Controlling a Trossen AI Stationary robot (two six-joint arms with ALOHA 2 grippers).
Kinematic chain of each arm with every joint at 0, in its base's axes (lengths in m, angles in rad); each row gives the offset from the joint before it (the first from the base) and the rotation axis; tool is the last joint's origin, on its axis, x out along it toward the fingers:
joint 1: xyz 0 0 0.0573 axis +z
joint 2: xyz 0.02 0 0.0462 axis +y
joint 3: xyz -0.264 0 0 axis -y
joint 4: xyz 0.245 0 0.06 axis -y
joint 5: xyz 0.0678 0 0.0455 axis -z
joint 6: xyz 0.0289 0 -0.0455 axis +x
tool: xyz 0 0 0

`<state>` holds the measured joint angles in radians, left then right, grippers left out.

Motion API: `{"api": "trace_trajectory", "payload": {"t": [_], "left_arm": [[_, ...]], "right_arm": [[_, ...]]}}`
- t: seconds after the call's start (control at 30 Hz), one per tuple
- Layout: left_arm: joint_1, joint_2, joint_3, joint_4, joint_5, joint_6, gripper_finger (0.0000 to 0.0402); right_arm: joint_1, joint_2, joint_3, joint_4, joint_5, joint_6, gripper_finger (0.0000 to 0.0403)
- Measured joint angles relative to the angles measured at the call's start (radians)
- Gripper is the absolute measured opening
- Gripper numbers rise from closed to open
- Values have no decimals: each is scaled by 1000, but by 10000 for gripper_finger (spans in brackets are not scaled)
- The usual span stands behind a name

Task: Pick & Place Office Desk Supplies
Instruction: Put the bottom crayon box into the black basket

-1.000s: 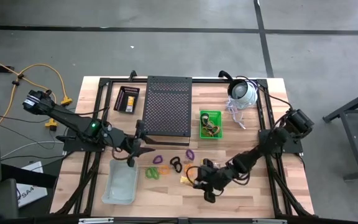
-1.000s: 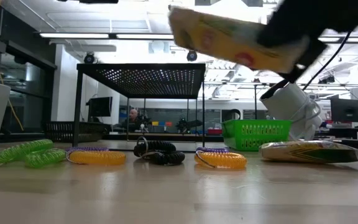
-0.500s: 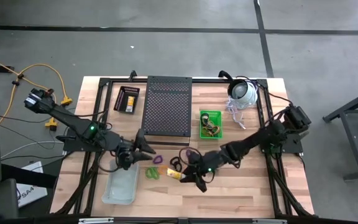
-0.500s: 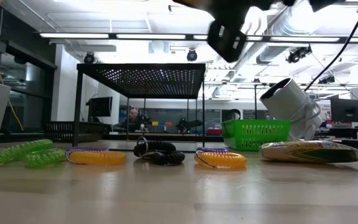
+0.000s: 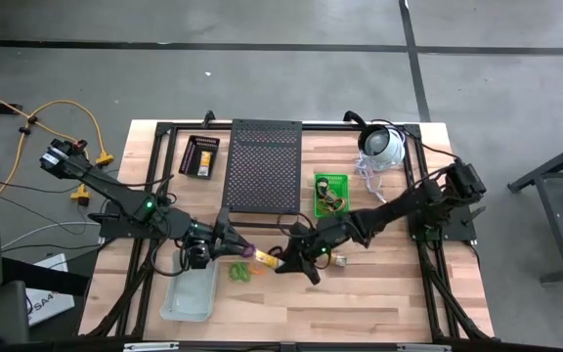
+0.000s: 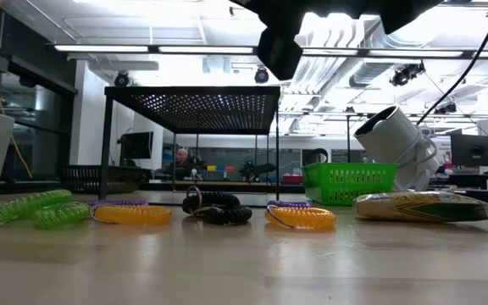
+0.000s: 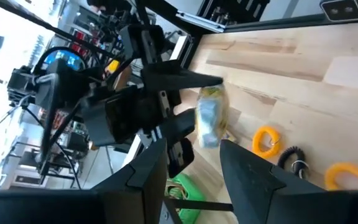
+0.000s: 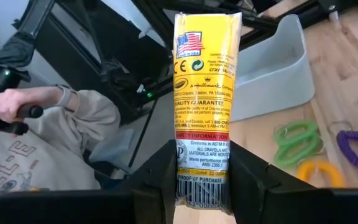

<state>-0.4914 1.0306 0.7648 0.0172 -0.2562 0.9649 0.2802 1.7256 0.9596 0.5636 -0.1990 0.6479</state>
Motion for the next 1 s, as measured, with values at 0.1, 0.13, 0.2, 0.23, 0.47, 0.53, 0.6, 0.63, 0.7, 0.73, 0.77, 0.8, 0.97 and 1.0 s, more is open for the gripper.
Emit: {"api": "trace_trajectory", "payload": {"t": [0.1,0.13,0.2,0.23,0.47,0.53,0.6,0.63,0.7,0.73,0.77,0.8,0.97,1.0], "left_arm": [[1,0,0,0,45,-13,142],[7,0,0,0,71,-20,142],[22,0,0,0,118,-43,142],[31,0,0,0,134,-53,142],[121,0,0,0,233,-76,142],[142,0,0,1,282,-81,142],[160,5,0,9,314,-94,142],[168,10,0,17,326,-98,142],[179,21,0,17,335,-94,142],[183,32,0,25,337,-89,142],[186,44,0,31,337,-80,142],[189,55,0,30,337,-74,142],[203,111,0,61,337,-40,142],[206,122,0,73,337,-38,142]], "right_arm": [[-12,0,0,2,-17,-15,103],[-14,0,0,3,-18,-20,103],[-19,0,0,4,-19,-24,103],[-21,0,0,3,-22,-24,103],[-26,0,0,4,-39,-49,103],[-28,0,0,3,-39,-54,103],[-33,0,0,3,-40,-54,103],[-36,0,0,4,-40,-54,103],[-43,0,0,4,-40,-61,103],[-47,0,0,5,-40,-69,103],[-50,0,0,6,-40,-74,103],[-55,0,0,10,-40,-76,103],[-74,0,0,10,-53,-77,103],[-78,0,0,12,-54,-77,103]]}}
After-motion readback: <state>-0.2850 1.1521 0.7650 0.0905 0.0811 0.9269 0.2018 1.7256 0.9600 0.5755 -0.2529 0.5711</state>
